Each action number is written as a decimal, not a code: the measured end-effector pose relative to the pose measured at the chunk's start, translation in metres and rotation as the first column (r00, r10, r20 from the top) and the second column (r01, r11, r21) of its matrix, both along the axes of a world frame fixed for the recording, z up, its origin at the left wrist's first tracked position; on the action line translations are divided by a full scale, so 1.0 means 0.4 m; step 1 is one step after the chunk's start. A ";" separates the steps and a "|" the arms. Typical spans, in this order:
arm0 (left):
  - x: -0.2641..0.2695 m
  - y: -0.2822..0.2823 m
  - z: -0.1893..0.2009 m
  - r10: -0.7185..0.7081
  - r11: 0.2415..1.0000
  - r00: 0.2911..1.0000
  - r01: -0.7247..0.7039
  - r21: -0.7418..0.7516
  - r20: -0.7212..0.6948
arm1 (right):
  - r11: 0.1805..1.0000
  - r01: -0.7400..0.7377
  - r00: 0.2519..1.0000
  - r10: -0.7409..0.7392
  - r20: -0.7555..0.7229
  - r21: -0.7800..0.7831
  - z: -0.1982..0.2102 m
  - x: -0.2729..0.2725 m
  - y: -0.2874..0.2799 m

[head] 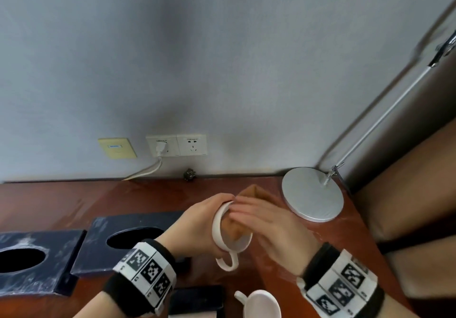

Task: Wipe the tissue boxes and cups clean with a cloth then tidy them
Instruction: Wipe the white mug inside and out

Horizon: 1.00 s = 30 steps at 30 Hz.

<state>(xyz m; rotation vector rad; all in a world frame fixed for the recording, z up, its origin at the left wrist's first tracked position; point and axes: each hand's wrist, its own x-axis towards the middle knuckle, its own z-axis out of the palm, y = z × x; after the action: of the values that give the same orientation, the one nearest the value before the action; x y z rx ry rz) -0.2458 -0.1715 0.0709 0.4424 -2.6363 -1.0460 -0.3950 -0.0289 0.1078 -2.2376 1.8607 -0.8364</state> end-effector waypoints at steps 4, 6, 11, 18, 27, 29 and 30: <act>-0.009 0.027 0.002 0.036 0.999 0.992 -0.037 -0.009 -0.120 | 1.000 -0.019 0.969 0.021 -0.247 0.010 -0.034 0.025 -0.012; -0.010 0.020 0.013 0.084 0.996 0.986 -0.086 -0.006 -0.146 | 0.998 -0.001 0.973 -0.016 -0.229 -0.070 -0.039 0.032 -0.007; -0.025 0.027 0.043 0.008 0.967 0.994 -0.036 -0.253 -0.112 | 0.998 0.048 0.984 -0.041 -0.174 0.035 -0.052 0.034 -0.012; -0.083 0.059 0.029 -0.103 0.871 0.953 -0.052 -0.488 -0.286 | 0.914 0.318 0.856 -0.391 0.337 0.253 -0.038 0.059 -0.067; -0.077 0.042 -0.001 0.080 0.909 0.924 -0.222 -0.353 -0.374 | 0.902 -0.142 0.534 -0.277 0.799 0.407 0.033 0.026 -0.068; -0.079 0.041 0.002 0.096 0.934 0.930 -0.207 -0.291 -0.354 | 0.922 -0.049 0.789 -0.201 0.580 0.385 0.035 0.023 -0.074; -0.077 0.039 0.002 0.096 0.944 0.939 -0.191 -0.268 -0.331 | 0.928 -0.015 0.847 -0.186 0.499 0.371 0.037 0.019 -0.076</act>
<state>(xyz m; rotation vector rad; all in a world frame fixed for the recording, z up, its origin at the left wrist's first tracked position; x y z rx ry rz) -0.2765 -0.1560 0.0717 0.3619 -2.3768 -0.6012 -0.3872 -0.0592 0.1228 -1.5123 1.6813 -0.9132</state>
